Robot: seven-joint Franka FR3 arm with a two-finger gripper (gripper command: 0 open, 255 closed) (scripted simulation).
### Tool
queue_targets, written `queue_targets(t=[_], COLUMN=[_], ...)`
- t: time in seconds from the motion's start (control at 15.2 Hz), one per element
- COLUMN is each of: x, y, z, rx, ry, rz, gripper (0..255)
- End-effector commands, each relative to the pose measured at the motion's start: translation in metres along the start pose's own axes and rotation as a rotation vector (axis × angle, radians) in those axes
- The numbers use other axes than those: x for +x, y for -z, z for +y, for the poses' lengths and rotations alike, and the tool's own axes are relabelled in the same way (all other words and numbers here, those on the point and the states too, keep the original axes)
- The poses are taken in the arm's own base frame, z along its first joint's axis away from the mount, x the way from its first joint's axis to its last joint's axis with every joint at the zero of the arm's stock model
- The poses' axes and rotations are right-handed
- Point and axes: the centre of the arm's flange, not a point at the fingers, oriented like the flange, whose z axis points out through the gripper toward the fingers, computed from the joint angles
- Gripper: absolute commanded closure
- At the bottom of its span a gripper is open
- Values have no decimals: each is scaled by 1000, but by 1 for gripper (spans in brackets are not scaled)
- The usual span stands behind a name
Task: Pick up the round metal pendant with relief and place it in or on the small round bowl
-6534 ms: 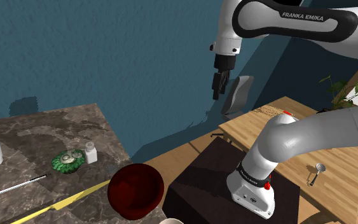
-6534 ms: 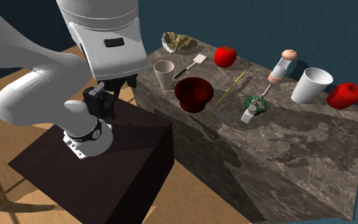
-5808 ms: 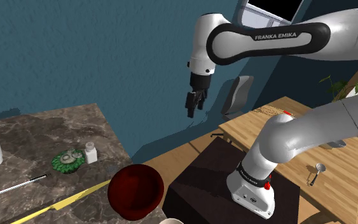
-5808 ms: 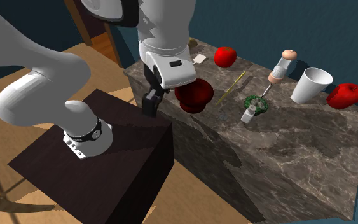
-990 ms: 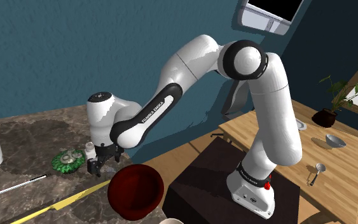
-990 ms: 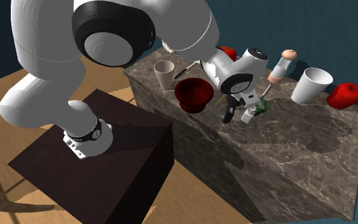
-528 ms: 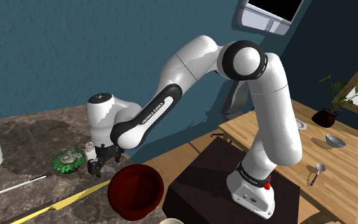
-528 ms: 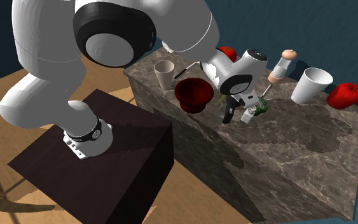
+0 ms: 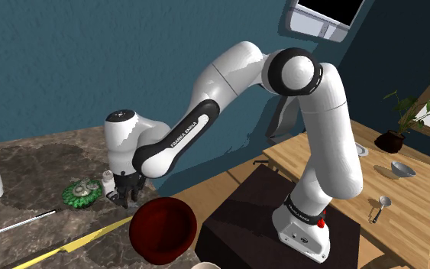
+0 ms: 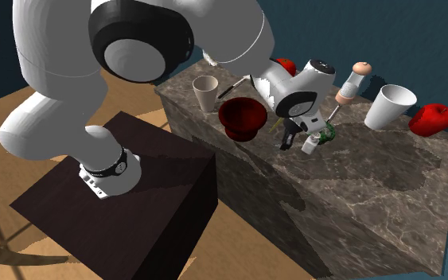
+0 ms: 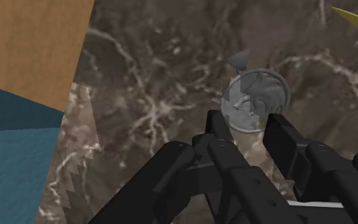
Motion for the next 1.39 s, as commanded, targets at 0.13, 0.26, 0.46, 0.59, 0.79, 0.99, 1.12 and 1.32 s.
queue_targets(t=[0.13, 0.26, 0.46, 0.59, 0.79, 0.99, 1.12, 1.32], x=[-2, -2, -3, -29, -37, -37, -36, -36], y=[-1, 10, 11, 28, 23, 7, -4, -7], z=[0, 0, 0, -8, -11, -10, -10, -10], rx=[-4, -4, -4, -13, -17, -17, -17, -17], ry=[1, 1, 0, 12, 16, 16, 16, 16], rz=[-12, -12, -11, 33, 48, 48, 48, 48], gripper=[255, 255, 0, 0, 0, 0, 0, 0])
